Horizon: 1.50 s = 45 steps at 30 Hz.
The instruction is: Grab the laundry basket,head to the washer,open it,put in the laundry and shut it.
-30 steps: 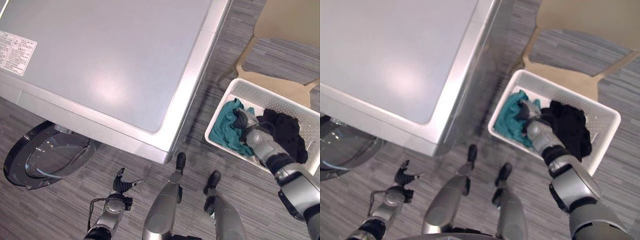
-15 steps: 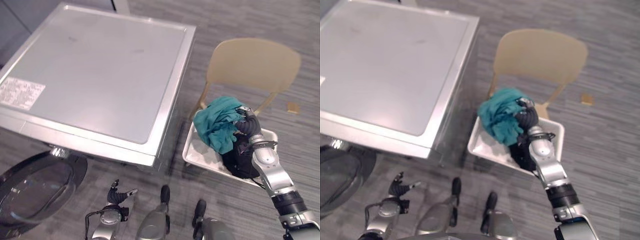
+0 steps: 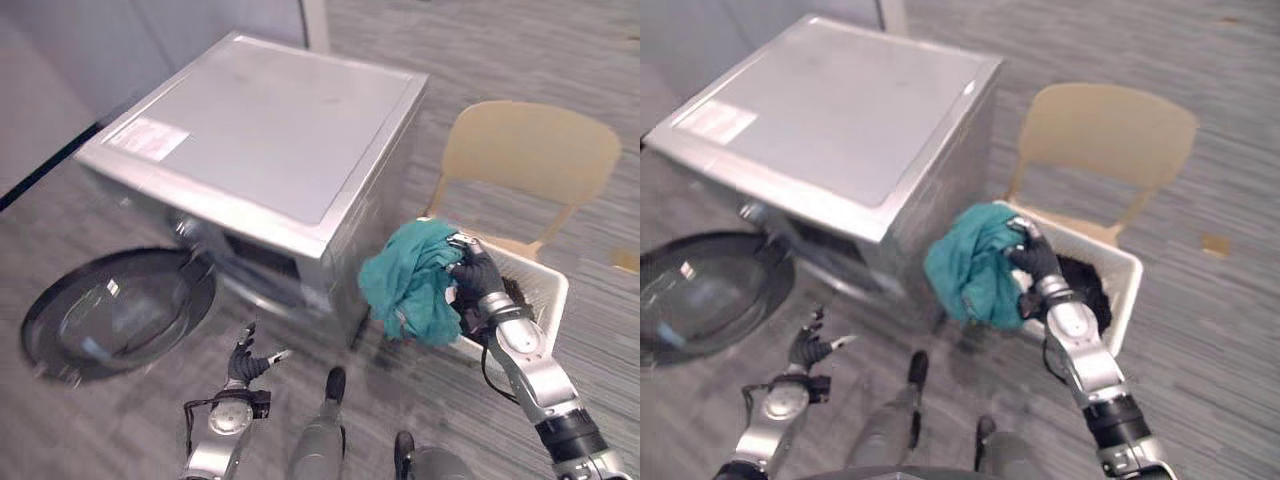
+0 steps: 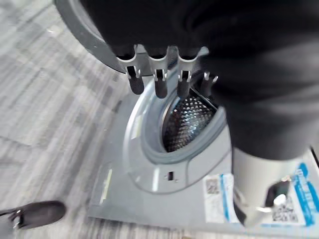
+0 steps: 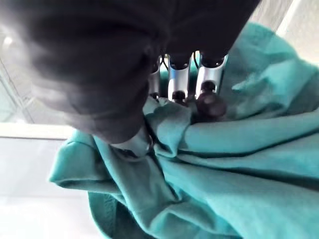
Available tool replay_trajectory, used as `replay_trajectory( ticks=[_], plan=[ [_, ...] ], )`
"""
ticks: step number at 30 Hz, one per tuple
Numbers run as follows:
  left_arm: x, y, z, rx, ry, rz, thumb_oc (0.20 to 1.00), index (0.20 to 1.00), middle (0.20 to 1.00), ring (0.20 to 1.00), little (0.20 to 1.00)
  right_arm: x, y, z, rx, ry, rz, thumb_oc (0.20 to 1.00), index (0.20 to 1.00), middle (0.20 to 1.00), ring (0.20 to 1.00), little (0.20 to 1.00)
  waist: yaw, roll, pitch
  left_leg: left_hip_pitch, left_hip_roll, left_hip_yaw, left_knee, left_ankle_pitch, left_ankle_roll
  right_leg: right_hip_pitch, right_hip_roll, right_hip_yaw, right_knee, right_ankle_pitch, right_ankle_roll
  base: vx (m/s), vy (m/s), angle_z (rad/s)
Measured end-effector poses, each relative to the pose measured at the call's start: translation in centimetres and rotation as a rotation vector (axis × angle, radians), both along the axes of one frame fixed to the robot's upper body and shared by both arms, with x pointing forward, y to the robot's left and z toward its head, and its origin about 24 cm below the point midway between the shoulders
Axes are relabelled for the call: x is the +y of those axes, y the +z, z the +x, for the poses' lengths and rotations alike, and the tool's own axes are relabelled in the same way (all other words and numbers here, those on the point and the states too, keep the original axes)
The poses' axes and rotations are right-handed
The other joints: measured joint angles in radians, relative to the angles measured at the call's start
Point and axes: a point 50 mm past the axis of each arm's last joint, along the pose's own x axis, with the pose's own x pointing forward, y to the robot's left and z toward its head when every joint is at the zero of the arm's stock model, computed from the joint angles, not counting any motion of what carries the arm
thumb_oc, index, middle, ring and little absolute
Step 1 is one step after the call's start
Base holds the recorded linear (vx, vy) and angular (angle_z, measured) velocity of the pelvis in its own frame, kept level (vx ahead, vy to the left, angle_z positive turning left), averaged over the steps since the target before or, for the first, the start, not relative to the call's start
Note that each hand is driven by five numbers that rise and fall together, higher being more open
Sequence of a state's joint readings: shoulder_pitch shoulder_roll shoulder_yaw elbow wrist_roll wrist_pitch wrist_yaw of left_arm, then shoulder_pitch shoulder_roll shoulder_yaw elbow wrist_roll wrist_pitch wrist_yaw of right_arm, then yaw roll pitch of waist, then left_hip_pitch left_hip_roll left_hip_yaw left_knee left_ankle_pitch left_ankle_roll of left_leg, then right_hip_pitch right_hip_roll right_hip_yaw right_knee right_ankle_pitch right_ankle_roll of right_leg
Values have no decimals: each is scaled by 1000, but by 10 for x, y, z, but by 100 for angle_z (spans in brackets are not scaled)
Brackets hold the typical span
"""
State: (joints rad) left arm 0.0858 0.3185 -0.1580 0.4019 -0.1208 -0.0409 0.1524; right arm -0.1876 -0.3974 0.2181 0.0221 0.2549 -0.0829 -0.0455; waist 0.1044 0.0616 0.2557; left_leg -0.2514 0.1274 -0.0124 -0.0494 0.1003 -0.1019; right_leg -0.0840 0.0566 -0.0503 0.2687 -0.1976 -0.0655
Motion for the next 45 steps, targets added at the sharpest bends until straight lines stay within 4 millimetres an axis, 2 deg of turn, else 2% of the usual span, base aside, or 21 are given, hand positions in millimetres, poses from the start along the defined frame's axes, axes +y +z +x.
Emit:
replay_trajectory(
  ticks=[1,2,3,5,8,11,12,14,16,17,19,26,27,28,29,30,31,37,38,41,45],
  plan=[
    [-1,-1,-1,8,0,-9,1000,1000,1000,1000,1000,0,-2,0,8,2,-6,200,200,200,200,200,5,-7,3,10,0,37,7,-22,27,-5,-17,-26,6,24,-11,-385,-11,75],
    [-5,0,0,4,-18,-18,1000,1000,1000,1000,1000,2,-3,-1,12,17,-25,200,200,200,200,200,-9,-13,5,28,-1,120,21,-39,18,1,-38,-63,-13,41,-21,-279,-17,74],
    [-7,2,1,-9,-28,-22,1000,1000,1000,1000,1000,3,-2,-1,9,25,-30,200,200,200,200,200,-18,-26,8,27,-6,127,36,-44,13,2,-41,-67,-31,38,-26,-334,16,81],
    [-14,14,10,-63,-85,-19,1000,1000,1000,1000,1000,10,4,0,-13,66,-40,200,200,200,200,200,-33,-37,0,55,-12,110,157,-70,2,-2,-68,-108,-89,118,-23,-193,49,51],
    [-32,37,23,-169,-200,-26,1000,1000,1000,1000,1000,24,17,3,-58,135,-44,200,200,200,200,200,-62,-60,7,145,-13,117,195,-119,-2,0,-79,-118,-158,175,-11,-78,49,25],
    [-53,57,41,-268,-307,-25,1000,1000,1000,1000,1000,30,22,5,-71,169,-27,200,200,200,200,200,-91,-55,4,241,-3,163,119,-122,5,-16,-76,-151,-189,201,17,-11,150,31],
    [-66,68,49,-307,-375,-26,1000,1000,1000,1000,1000,30,22,5,-71,170,-24,200,200,200,200,200,-131,-46,-1,248,3,197,78,-119,9,-12,-79,-195,-206,214,30,-3,114,83],
    [-84,80,56,-359,-446,-41,1000,1000,1000,1000,1000,30,26,7,-79,171,-26,200,200,200,200,200,-132,-31,-1,258,3,190,34,-102,33,-27,-67,-218,-201,221,42,13,81,50],
    [-95,86,61,-380,-508,-33,1000,1000,1000,1000,1000,44,25,7,-74,201,17,200,200,200,200,200,-119,-61,-6,252,-18,191,30,-87,46,-44,-95,-213,-195,228,59,30,129,8],
    [-103,86,59,-376,-550,-33,1000,1000,1000,1000,1000,67,30,8,-85,275,31,200,200,200,200,200,-123,-64,-10,260,-45,189,30,-93,60,-37,-122,-212,-193,238,69,47,135,10],
    [-109,91,59,-397,-579,-40,1000,1000,1000,1000,1000,88,39,8,-107,357,51,200,200,200,200,200,-123,-64,-22,265,-61,194,24,-91,71,-37,-139,-201,-191,251,88,31,95,3],
    [-131,109,77,-463,-638,-17,1000,1000,1000,1000,1000,133,65,7,-148,479,175,200,200,200,200,200,-104,-106,-84,277,-90,203,11,-74,92,-28,-159,-184,-210,276,99,10,79,-2],
    [-134,112,82,-477,-633,-14,479,479,479,479,479,137,67,7,-133,483,220,200,200,200,200,200,-103,-110,-87,285,-92,204,10,-74,92,-22,-159,-183,-212,278,99,-1,38,-3],
    [-135,112,86,-478,-622,-8,200,200,200,200,200,139,66,8,-118,485,246,200,200,200,200,200,-102,-111,-88,293,-92,204,9,-74,92,-15,-158,-183,-213,284,96,2,22,-5],
    [-136,112,89,-479,-596,-10,200,200,200,200,200,142,64,7,-91,494,278,200,200,200,200,200,-103,-111,-94,300,-92,207,8,-74,92,-9,-157,-178,-216,285,96,9,14,-11],
    [-133,111,91,-476,-572,-8,200,200,200,200,200,143,61,6,-68,500,295,231,231,231,231,231,-102,-109,-100,310,-90,215,-2,-74,92,-1,-154,-173,-224,285,97,2,16,-16],
    [-130,110,91,-470,-549,-7,200,200,200,200,200,145,55,4,-30,511,327,1000,1000,1000,1000,1000,-104,-109,-114,313,-90,218,-4,-75,91,1,-151,-169,-233,286,98,9,18,-15],
    [-114,95,82,-421,-461,-21,200,200,200,200,200,149,28,-14,79,586,354,1000,1000,1000,1000,1000,-109,-105,-131,342,-80,233,-13,-78,86,29,-137,-159,-250,286,99,23,-11,-8],
    [-110,93,81,-414,-452,-18,200,200,200,200,200,145,28,-13,76,584,341,1000,1000,1000,1000,1000,-110,-104,-132,344,-77,234,-13,-79,85,34,-135,-159,-257,286,101,24,-21,-8],
    [-70,80,56,-371,-303,-60,200,200,200,200,200,100,29,-17,-30,505,151,1000,1000,1000,1000,1000,-113,-97,-164,350,-66,244,-24,-80,82,36,-124,-153,-265,287,104,44,-53,-7],
    [-2,42,-7,-183,-77,-16,200,200,200,200,200,-18,11,-36,-31,95,-223,1000,1000,1000,1000,1000,-124,-82,-172,364,-66,246,-31,-81,81,52,-118,-147,-285,287,103,25,-50,-3]
  ],
)
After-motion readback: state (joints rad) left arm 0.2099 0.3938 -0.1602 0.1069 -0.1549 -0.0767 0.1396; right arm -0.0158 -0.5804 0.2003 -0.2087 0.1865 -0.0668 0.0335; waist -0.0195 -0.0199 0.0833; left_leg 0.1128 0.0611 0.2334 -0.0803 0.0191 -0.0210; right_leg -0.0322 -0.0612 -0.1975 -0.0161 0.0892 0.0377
